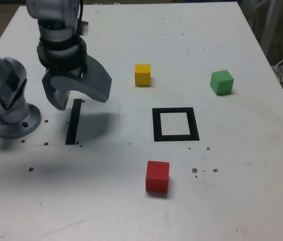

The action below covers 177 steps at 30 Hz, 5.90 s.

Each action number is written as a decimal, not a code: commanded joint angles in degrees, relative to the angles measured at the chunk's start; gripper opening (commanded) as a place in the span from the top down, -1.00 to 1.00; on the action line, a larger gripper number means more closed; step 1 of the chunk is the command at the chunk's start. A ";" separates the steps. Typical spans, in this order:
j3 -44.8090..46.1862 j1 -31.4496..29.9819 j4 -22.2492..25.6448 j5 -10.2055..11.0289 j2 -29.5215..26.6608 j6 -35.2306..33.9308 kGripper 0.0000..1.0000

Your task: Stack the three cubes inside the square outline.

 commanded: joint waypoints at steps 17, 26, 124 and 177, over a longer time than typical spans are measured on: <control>-12.37 -1.59 15.07 -6.04 -0.82 0.26 -0.98; -25.63 -7.50 20.59 -8.44 2.44 -4.95 -0.99; -45.56 -9.22 13.18 -4.59 31.97 -2.26 0.62; -42.61 2.59 8.30 -8.85 36.54 1.85 -0.99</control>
